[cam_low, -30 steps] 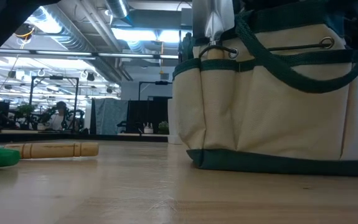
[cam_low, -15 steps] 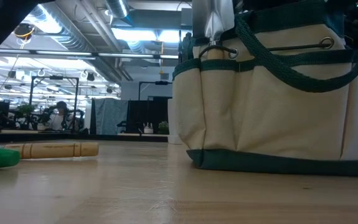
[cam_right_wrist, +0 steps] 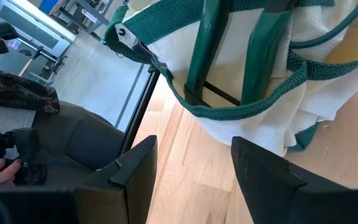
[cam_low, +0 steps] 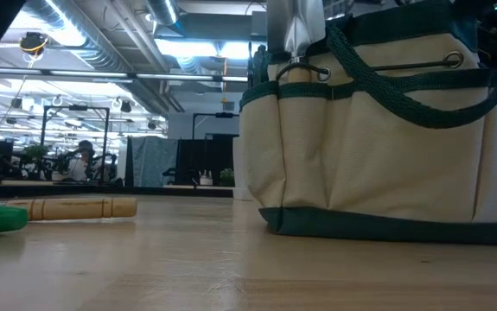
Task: Pick & Place Garden tools in Gardening bag
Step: Put the green fruit pruner into the green gardening bag
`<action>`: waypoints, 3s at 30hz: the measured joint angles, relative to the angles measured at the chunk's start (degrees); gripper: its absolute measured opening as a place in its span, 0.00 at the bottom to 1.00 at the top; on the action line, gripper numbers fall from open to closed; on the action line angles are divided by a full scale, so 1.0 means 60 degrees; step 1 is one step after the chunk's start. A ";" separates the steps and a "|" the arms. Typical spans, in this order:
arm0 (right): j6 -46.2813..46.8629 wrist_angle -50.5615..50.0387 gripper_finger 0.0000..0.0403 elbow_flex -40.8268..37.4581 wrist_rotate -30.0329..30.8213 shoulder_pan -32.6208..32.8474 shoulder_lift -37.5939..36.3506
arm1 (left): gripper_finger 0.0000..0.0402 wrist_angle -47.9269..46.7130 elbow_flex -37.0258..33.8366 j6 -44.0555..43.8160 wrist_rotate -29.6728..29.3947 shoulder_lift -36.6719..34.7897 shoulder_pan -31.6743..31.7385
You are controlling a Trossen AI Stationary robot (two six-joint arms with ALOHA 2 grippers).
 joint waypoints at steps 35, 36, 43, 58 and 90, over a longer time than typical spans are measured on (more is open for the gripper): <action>0.0853 -0.0637 0.52 0.1127 -0.2477 -0.1066 -0.0769 | 0.00 -0.0632 -0.1515 -0.2284 -0.1958 0.0186 -0.0813; 0.0670 -0.0959 0.52 0.1231 -0.2469 -0.1100 -0.0769 | 0.00 -0.0632 -0.1519 -0.2282 -0.1933 0.0186 -0.0789; -0.0401 -0.3474 0.51 0.2106 -0.1624 -0.1291 -0.0769 | 0.00 -0.0663 -0.1519 -0.2267 -0.2280 0.0186 -0.0683; -0.0576 -0.4150 0.02 0.2987 -0.1151 -0.1298 -0.0769 | 0.00 -0.1197 -0.1806 -0.2741 -0.1766 0.0182 -0.0365; -0.0069 -0.2683 0.00 0.2987 0.0724 -0.1293 0.0690 | 0.00 0.2558 -0.3519 -0.1438 -0.2166 0.0071 -0.0075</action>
